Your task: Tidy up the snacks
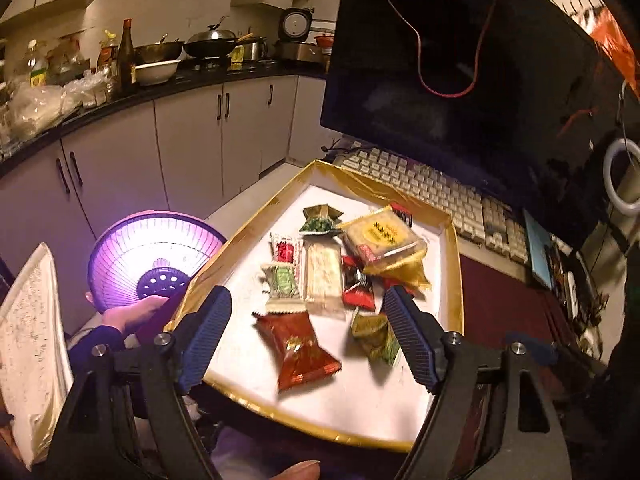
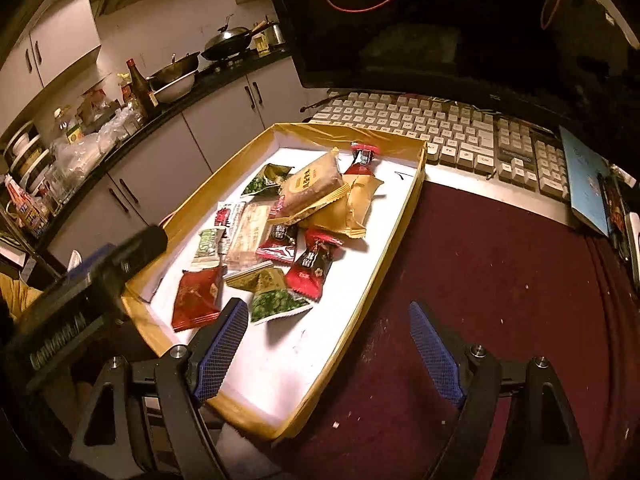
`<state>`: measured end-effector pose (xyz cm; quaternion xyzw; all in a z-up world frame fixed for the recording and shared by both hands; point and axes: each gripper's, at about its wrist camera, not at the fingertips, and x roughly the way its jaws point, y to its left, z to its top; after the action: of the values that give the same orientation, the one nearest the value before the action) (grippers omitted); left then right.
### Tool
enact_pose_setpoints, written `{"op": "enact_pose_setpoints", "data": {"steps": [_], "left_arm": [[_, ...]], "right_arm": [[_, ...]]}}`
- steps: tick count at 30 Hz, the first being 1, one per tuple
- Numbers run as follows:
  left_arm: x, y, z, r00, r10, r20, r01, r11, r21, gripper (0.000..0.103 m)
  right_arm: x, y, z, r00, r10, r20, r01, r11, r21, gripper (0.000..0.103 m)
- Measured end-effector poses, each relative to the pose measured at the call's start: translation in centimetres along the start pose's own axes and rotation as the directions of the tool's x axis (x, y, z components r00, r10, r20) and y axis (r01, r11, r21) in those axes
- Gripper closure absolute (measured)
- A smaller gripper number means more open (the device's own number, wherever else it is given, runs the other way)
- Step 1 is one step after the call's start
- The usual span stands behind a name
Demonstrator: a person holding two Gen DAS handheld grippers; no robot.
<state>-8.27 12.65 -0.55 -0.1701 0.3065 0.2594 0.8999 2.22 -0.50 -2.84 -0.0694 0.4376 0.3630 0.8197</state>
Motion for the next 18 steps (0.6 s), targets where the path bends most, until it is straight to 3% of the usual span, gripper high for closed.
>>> {"op": "enact_pose_setpoints", "data": {"steps": [7,18], "left_arm": [[-0.72,0.38,-0.27,0.999,0.044,0.020,-0.044,0.999,0.023,0.023],[-0.90,0.54,-0.59,1.000,-0.006,-0.015,0.007,0.997,0.073,0.023]], "right_arm": [[-0.48,0.71,-0.41,1.000,-0.022,0.002,0.022,1.000,-0.003,0.019],[-0.70,0.71,-0.22,0.998,-0.060,-0.001,0.060,0.998,0.020,0.019]]}}
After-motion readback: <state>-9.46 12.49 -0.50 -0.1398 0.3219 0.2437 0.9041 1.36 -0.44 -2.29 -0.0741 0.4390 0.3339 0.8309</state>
